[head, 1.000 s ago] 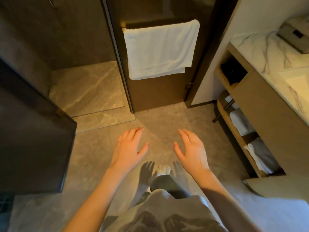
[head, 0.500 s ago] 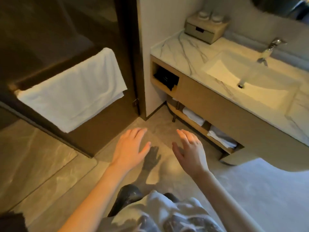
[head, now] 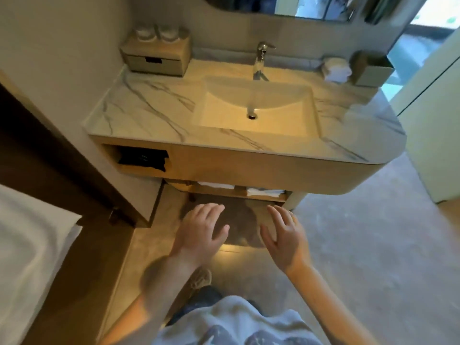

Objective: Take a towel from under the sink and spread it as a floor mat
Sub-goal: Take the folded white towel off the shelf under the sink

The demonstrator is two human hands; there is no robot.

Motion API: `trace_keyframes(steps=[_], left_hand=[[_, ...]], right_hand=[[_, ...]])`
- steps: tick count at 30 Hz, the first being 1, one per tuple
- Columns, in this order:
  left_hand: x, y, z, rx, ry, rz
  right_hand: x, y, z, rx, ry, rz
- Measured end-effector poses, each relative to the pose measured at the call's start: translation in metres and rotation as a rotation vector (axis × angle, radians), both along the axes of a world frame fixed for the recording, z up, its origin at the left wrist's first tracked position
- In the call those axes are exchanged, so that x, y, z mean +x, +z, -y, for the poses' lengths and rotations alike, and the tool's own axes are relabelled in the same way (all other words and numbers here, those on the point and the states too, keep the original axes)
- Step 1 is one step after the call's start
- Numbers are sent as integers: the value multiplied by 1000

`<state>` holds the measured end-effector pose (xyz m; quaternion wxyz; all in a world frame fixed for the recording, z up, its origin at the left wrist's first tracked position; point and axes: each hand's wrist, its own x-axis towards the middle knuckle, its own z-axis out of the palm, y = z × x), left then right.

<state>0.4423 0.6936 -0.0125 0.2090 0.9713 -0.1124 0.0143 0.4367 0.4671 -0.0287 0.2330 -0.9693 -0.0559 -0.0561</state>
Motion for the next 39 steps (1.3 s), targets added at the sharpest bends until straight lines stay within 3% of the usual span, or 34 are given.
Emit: trace_keyframes(steps=[11, 20, 32, 39], left_hand=[[119, 1, -22, -9, -263, 27], [141, -10, 32, -22, -330, 11], [108, -34, 167, -57, -92, -27], [101, -37, 196, -3, -31, -82]], right_hand=[[62, 4, -25, -27, -279, -36], [82, -1, 21, -26, -298, 5], [91, -19, 165, -65, -67, 27], [101, -27, 197, -31, -11, 37]])
